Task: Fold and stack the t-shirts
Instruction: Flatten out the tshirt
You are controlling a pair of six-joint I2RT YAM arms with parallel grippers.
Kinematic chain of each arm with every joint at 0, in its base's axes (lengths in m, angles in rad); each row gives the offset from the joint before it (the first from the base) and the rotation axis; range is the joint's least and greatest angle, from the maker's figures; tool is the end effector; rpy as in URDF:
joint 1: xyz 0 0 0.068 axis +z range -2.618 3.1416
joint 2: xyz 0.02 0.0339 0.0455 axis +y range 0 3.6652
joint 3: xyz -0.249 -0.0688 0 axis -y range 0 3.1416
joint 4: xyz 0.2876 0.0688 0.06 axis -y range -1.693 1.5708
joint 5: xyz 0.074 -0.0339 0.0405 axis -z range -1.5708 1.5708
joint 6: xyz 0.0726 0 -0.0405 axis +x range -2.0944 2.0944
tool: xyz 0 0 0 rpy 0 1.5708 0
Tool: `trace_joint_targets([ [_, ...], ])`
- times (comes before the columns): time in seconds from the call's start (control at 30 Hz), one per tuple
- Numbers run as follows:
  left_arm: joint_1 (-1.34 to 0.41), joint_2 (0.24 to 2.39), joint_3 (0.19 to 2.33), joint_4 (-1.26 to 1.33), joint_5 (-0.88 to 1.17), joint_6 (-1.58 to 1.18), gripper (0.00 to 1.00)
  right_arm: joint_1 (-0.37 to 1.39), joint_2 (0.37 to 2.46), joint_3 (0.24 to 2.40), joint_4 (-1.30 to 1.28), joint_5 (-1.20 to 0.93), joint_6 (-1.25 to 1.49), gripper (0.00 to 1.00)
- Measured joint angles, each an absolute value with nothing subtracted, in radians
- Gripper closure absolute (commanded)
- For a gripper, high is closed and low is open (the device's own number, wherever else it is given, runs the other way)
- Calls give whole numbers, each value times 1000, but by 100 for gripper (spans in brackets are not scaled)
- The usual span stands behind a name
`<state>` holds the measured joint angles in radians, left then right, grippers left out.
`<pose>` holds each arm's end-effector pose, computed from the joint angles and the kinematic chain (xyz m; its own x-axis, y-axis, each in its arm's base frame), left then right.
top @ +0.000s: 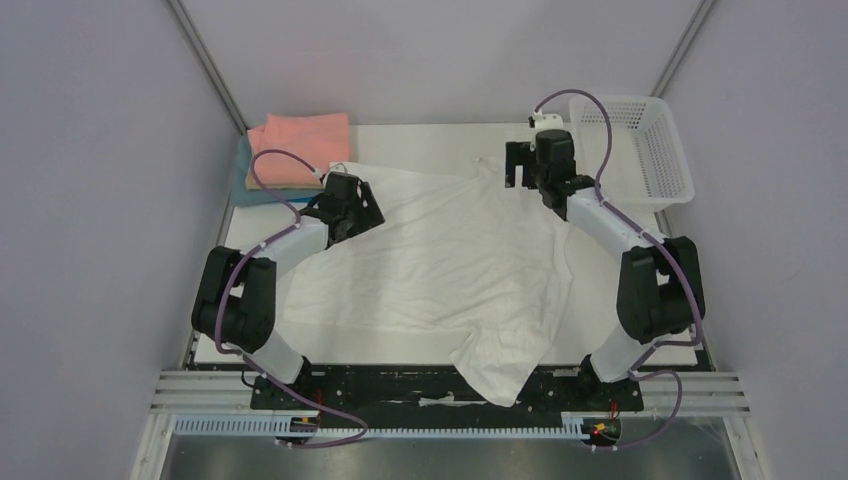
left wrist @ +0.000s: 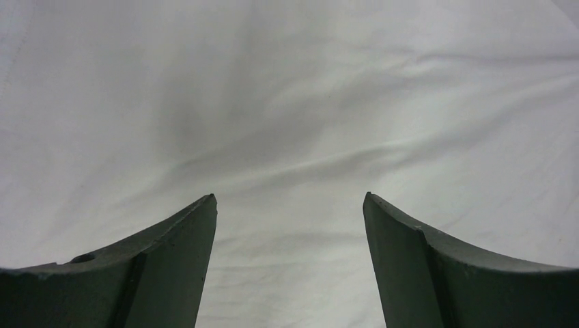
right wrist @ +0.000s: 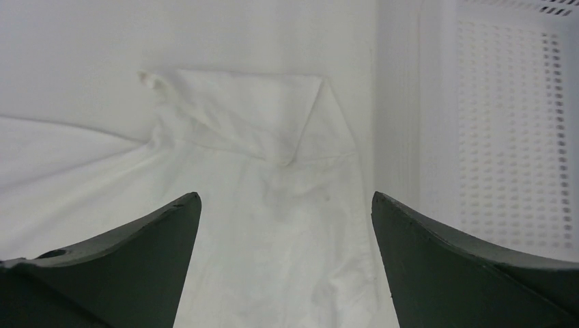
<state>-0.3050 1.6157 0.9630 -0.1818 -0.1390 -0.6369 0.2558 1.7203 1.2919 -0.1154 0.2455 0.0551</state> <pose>0.3789 -0.1087 0.1271 -0.6923 -0.3995 -0.6009 -0.2526 0.9142 -0.3168 0.4565 0.1011 0.2201 -0.5022 -0.0761 -0.8614 -0.0166 0.9968 -0.0784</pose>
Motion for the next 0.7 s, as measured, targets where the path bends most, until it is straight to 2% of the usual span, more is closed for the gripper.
trace_joint_targets([
  [0.13, -305, 1608, 963, -178, -112, -637, 15, 256, 1652, 1107, -45, 116, 118, 2],
  [0.23, -305, 1608, 961, -167, -78, -637, 15, 256, 1707, 1098, -33, 67, 128, 2],
  [0.4, -305, 1610, 944, -123, -22, -638, 15, 256, 1840, 1184, 19, -8, 150, 2],
  [0.7, -305, 1671, 930, -83, 34, -638, 15, 256, 2142, 1466, 98, -56, 195, 2],
])
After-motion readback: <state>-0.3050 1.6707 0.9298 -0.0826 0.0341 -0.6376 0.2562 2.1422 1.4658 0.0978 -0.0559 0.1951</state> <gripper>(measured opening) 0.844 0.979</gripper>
